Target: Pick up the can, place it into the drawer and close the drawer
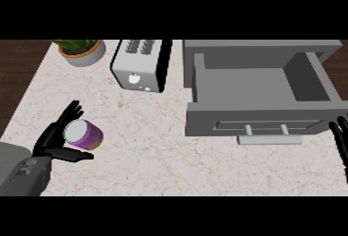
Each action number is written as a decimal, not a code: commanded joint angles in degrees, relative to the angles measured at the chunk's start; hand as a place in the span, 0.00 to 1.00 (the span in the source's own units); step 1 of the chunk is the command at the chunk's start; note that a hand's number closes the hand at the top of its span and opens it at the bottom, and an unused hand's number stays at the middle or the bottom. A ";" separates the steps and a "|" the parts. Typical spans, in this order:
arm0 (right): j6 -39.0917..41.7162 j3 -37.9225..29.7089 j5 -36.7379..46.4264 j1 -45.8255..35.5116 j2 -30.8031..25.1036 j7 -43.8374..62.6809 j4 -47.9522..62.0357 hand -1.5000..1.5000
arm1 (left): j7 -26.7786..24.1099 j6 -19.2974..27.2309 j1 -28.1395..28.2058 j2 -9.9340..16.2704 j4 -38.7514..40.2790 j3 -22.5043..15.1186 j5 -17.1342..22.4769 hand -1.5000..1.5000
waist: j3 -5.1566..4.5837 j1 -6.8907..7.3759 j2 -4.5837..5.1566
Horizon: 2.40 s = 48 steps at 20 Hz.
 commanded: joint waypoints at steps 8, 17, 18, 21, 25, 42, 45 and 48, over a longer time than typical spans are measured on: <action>-0.17 2.12 1.31 3.32 1.90 1.38 -4.50 0.00 | -2.99 -1.13 -1.25 -1.74 2.58 -1.41 -0.58 0.00 | 0.01 -0.01 -0.02; -1.49 1.40 1.00 -0.42 1.72 1.90 -1.95 0.00 | -3.67 -2.42 -3.09 -3.04 2.49 -2.59 -0.87 1.00 | 0.01 0.01 0.03; 0.49 1.97 -0.34 5.22 1.92 0.14 -4.11 0.00 | 0.23 -3.11 -5.58 -2.84 1.04 -1.56 0.74 1.00 | 0.03 -0.08 -0.08; 0.24 -0.37 -2.74 3.98 1.17 3.53 -7.76 0.00 | -1.26 -4.64 -3.46 -4.47 -0.48 -2.32 1.01 1.00 | 0.04 0.18 -0.19; 0.62 0.02 -1.52 3.59 1.03 1.95 -4.31 0.00 | 2.54 -6.27 -3.00 -6.11 -3.41 -3.39 1.79 1.00 | 0.07 0.40 -0.22; -2.29 1.65 -0.74 6.53 1.92 0.21 -6.95 0.00 | 24.24 18.61 6.32 -20.21 -40.39 -2.42 10.52 1.00 | 0.16 1.53 -0.66; 0.85 -2.49 -5.28 6.22 0.22 1.73 -7.42 0.00 | 31.51 20.18 8.02 -20.96 -50.30 -6.20 9.69 1.00 | 0.13 1.21 -0.54; -2.35 0.53 -1.59 3.98 1.91 4.30 -9.40 0.00 | 35.17 25.37 2.90 -21.07 -52.72 -9.74 7.48 1.00 | 0.09 0.83 -0.39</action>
